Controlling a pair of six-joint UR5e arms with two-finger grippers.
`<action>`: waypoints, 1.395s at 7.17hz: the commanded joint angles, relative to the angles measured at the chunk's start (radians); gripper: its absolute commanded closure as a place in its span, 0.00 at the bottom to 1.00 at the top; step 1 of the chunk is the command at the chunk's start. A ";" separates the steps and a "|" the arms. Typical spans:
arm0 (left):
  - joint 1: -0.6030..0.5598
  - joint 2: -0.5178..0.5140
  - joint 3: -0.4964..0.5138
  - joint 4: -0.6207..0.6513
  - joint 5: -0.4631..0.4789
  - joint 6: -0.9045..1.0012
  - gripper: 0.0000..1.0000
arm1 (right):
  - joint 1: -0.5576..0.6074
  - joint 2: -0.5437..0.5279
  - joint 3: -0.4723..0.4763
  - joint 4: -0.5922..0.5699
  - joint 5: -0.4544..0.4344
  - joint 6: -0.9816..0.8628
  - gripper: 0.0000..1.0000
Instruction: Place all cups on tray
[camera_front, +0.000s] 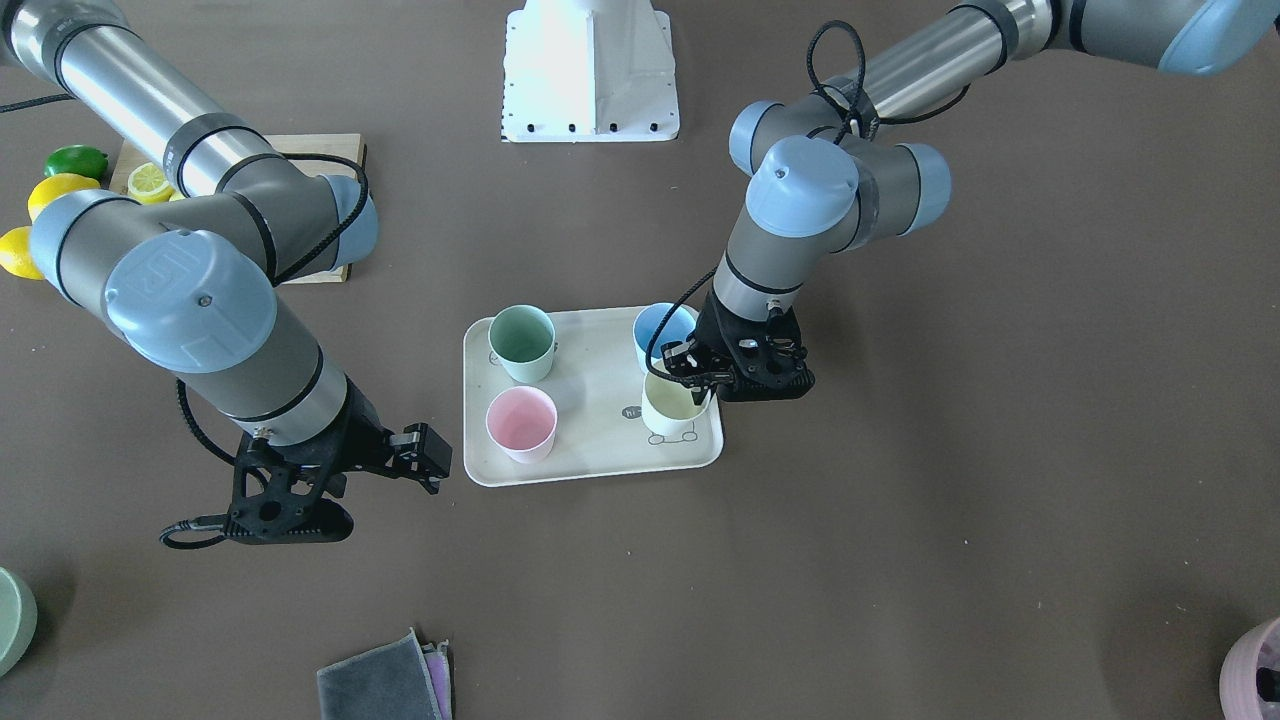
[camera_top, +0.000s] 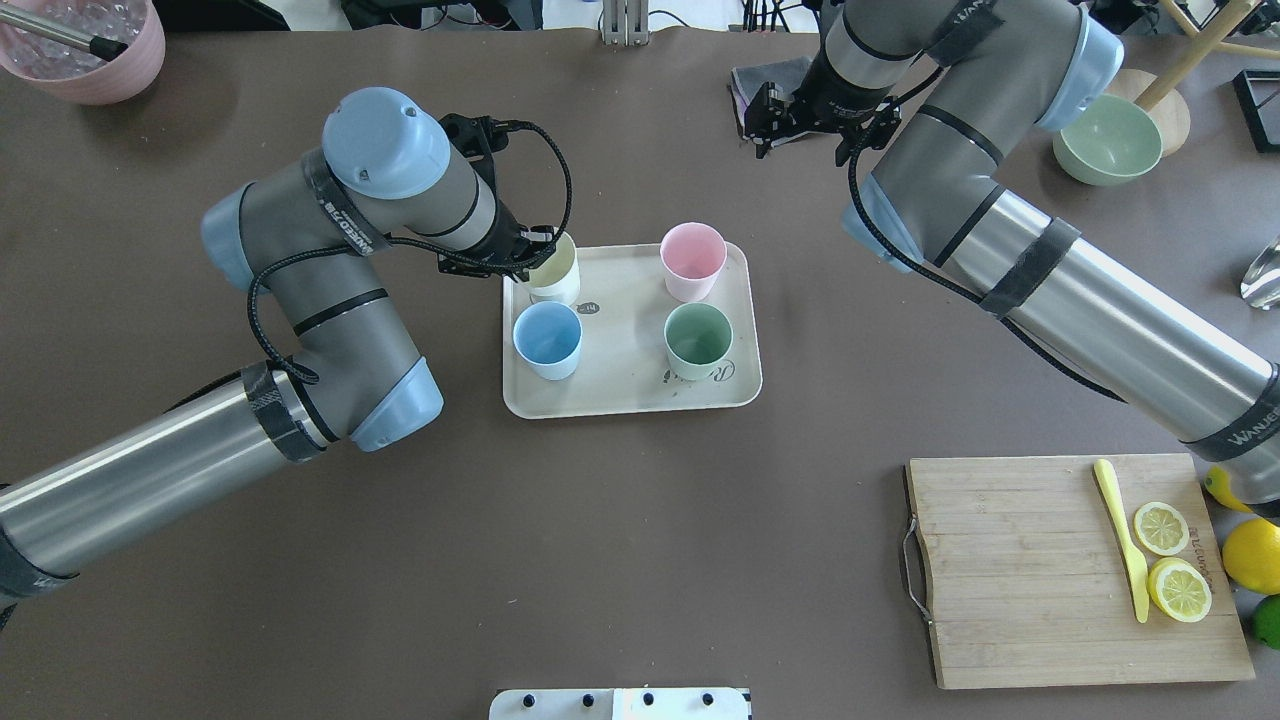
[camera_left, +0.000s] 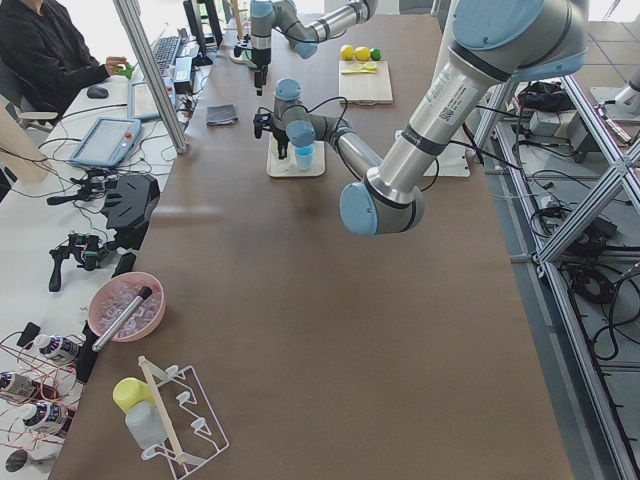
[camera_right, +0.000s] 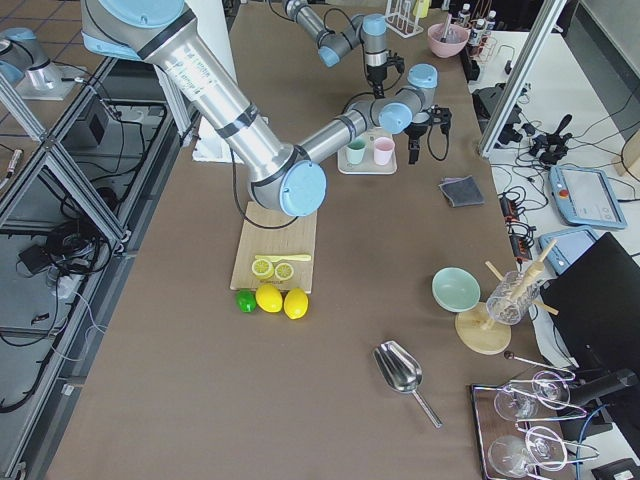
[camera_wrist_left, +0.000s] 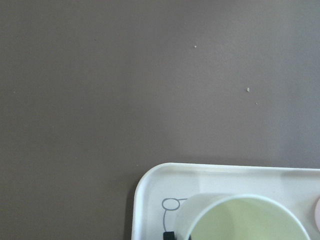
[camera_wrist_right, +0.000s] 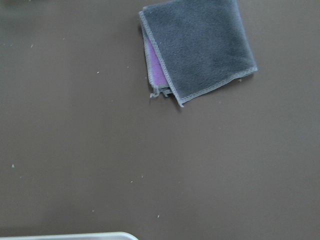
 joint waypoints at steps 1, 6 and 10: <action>0.018 -0.011 0.015 0.001 0.048 0.000 0.03 | 0.044 -0.033 0.006 0.002 0.000 -0.008 0.00; -0.193 0.032 -0.169 0.194 -0.051 0.304 0.02 | 0.168 -0.231 0.061 0.001 0.030 -0.233 0.00; -0.507 0.276 -0.278 0.177 -0.180 0.743 0.02 | 0.344 -0.629 0.235 0.013 0.213 -0.558 0.00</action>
